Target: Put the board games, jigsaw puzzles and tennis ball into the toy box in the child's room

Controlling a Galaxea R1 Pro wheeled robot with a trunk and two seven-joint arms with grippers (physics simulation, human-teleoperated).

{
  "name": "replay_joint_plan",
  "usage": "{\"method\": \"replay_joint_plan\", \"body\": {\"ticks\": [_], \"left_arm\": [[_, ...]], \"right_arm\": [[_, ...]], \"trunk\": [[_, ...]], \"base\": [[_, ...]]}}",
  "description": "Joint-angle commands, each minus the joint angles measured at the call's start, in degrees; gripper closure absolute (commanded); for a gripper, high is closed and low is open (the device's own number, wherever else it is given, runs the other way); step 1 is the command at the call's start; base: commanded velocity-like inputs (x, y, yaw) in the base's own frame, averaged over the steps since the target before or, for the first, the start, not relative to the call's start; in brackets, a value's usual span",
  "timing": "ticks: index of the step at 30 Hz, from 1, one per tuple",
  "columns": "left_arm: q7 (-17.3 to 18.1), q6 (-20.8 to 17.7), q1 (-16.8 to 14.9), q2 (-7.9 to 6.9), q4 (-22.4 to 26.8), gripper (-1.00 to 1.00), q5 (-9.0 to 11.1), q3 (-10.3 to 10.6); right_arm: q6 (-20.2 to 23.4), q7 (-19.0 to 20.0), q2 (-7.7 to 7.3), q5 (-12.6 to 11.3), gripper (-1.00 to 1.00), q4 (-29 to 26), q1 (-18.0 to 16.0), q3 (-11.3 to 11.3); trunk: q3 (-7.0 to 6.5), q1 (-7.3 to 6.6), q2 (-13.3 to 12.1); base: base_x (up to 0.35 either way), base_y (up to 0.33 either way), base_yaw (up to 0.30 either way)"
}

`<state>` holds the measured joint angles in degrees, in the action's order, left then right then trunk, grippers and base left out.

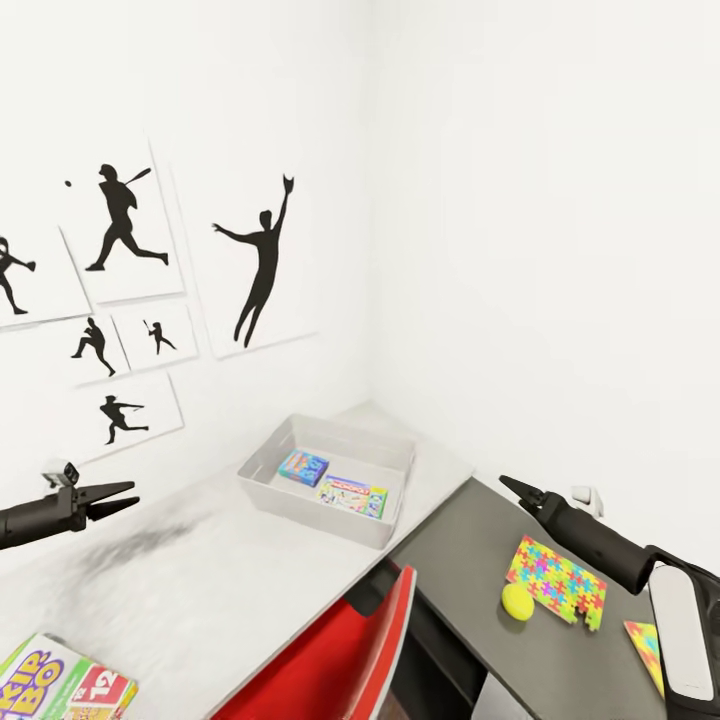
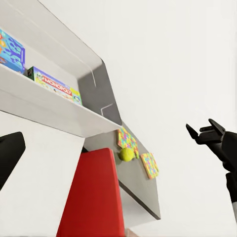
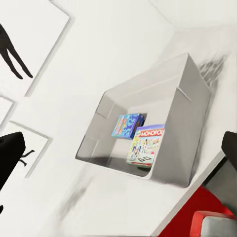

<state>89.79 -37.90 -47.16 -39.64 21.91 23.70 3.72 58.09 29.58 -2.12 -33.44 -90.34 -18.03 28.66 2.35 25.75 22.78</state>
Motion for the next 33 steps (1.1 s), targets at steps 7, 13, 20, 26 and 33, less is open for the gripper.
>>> {"method": "replay_joint_plan", "body": {"ticks": [7, 13, 20, 26, 33], "left_arm": [[0.2, -0.6, 0.0, 0.00, -0.1, -1.00, 0.3, 0.3], [0.2, -0.6, 0.0, 0.18, -0.1, -1.00, 0.2, 0.3], [0.2, -0.6, 0.0, 0.16, -0.1, -1.00, 0.2, 0.3], [0.2, -0.6, 0.0, 0.15, -0.1, -1.00, 0.3, 0.3], [0.2, -0.6, 0.0, 0.18, -0.1, -1.00, 0.3, 0.3]], "right_arm": [[0.2, 0.5, 0.19, 0.4, -1.00, 0.0, -0.1, 0.1], [0.2, 0.5, 0.31, 0.4, -1.00, 0.0, -0.1, 0.1], [0.1, 0.5, 0.36, 0.6, -1.00, 0.0, -0.1, 0.1], [0.1, 0.4, 0.33, 1.1, -1.00, 0.1, -0.1, 0.0], [0.1, 0.5, 0.31, 1.0, -1.00, 0.2, -0.1, 0.1]], "trunk": [[-0.49, 0.03, 0.1], [-0.99, 0.03, 0.1], [-1.15, 0.03, 0.1], [-1.16, 0.03, 0.1], [-1.16, 0.03, 0.1]], "base": [[-0.046, 0.009, -0.053], [-0.164, 0.042, -0.011], [-0.148, 0.031, -0.002], [-0.018, 0.003, 0.000], [-0.038, 0.000, 0.000]]}}
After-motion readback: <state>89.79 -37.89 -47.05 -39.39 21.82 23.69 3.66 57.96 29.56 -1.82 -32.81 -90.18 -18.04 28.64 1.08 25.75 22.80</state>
